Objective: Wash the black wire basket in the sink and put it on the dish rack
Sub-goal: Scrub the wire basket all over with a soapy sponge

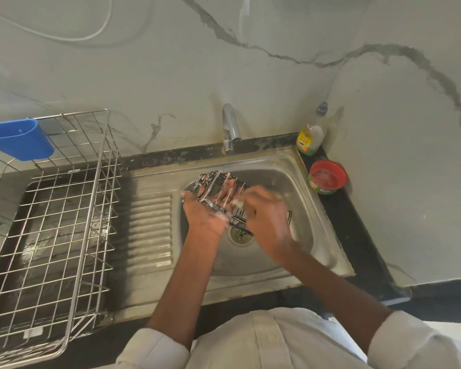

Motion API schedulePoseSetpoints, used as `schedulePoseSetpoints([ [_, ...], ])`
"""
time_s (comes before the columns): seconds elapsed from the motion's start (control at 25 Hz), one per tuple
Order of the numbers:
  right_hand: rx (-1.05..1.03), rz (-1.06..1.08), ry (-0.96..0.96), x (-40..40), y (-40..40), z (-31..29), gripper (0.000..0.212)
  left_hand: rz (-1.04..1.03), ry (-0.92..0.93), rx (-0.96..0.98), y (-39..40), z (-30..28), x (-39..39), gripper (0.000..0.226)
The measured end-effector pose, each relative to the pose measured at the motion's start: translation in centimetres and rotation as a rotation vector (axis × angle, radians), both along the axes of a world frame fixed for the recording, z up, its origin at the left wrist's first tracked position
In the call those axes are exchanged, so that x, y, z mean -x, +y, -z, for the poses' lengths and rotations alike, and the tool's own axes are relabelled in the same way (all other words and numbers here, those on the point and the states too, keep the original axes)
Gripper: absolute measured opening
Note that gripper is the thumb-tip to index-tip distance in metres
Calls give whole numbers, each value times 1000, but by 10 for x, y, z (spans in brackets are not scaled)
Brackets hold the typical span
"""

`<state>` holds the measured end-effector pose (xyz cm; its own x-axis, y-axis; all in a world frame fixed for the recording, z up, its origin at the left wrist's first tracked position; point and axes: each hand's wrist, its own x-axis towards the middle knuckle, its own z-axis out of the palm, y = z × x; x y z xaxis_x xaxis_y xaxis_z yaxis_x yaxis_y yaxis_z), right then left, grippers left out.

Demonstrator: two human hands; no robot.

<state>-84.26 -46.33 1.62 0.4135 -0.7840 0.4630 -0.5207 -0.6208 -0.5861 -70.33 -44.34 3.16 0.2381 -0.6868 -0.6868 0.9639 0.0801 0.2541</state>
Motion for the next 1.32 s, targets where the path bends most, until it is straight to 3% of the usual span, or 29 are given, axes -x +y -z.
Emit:
schedulePoseSetpoints([
  [0.08,45,-86,38,3,12,2,46,14,5,-2,2,1,-3,77],
  [0.2,-114,207,-85,-8,-12,-11,37,22,3,-15,5,3,-5,72],
  [0.36,-87,-12,7,-16,26,1,38,-22,78,-2,7,-4,-18,60],
  [0.4,-101,18,18,-8,32,7,38,-38,91,5,8,-2,-21,60],
  [0.56,-355,433,10,-2,29,13,32,-95,115,25,8,8,-28,54],
  [0.68,-298,329,-42,-30,45,5,36,-133,157,17,8,8,-36,57],
  [0.8,-189,231,44,-16,43,20,43,-183,192,19,8,12,-39,51],
  [0.96,-482,586,48,18,22,34,34,-230,167,1,3,13,-24,46],
  [1.04,-438,442,1,0,20,24,33,-209,152,5,-3,14,-14,50],
  [1.16,-190,91,-93,-26,3,3,31,-149,113,4,-4,9,0,52],
  [1.32,-214,187,-162,-17,-43,-13,31,-85,98,7,-2,-3,15,60],
])
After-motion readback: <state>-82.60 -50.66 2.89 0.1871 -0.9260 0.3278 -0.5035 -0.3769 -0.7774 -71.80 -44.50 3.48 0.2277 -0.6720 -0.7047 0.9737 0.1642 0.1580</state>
